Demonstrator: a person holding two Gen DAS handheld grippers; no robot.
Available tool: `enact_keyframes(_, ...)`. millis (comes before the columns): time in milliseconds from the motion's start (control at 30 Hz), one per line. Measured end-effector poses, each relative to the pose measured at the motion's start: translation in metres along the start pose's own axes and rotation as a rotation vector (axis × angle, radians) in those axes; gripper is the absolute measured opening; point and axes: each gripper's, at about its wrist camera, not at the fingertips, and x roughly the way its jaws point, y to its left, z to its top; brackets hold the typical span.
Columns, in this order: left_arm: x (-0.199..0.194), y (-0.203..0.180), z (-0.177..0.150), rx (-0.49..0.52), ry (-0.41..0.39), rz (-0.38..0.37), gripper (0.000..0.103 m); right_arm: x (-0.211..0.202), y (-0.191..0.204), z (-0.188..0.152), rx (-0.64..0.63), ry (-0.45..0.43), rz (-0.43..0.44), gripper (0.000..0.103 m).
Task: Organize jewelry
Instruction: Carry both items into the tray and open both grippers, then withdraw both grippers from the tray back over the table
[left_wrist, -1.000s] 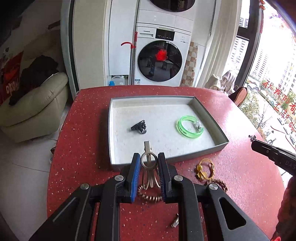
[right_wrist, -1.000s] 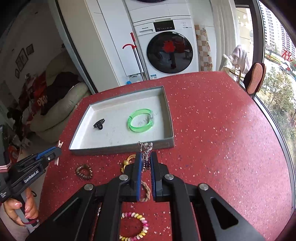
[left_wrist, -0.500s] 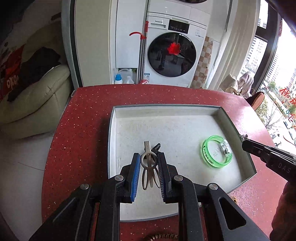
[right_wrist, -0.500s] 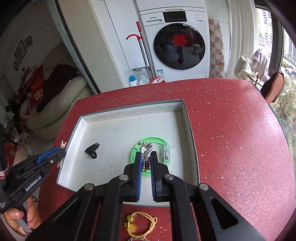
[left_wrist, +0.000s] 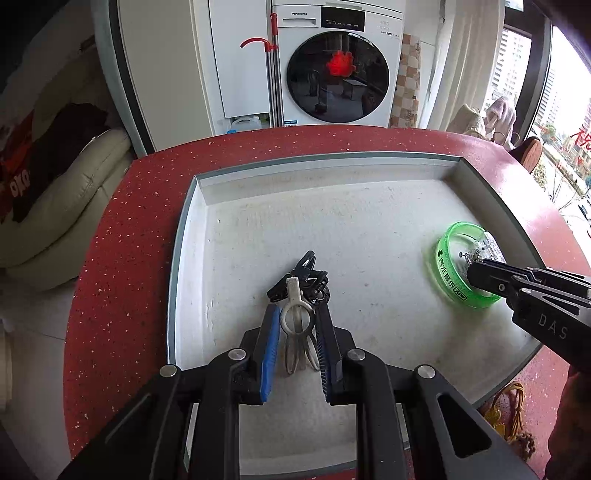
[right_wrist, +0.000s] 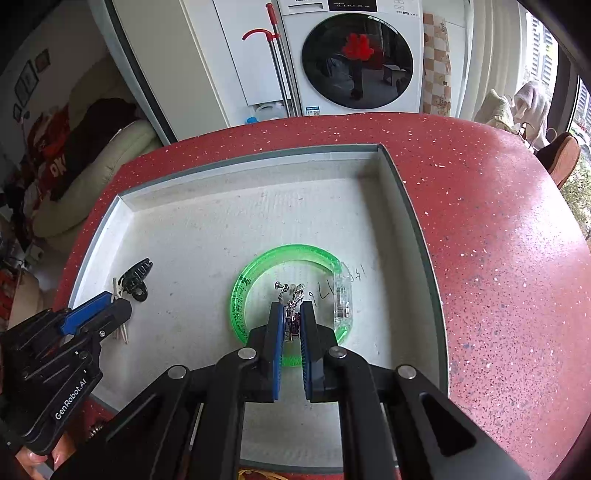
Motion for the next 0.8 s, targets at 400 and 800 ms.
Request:
enact_keyframes(400, -0.008, 0.005, -0.003, -0.029, -0.039, 0.052, 0.075, -0.010, 0.004, -0.001, 0.000, -0.016, 0.018, 0.033)
enact_keyframes(800, -0.041, 0.009, -0.007, -0.055, -0.085, 0.015, 0.075, -0.062, 0.005, -0.006, 0.046, -0.106, 0.070, 0.054)
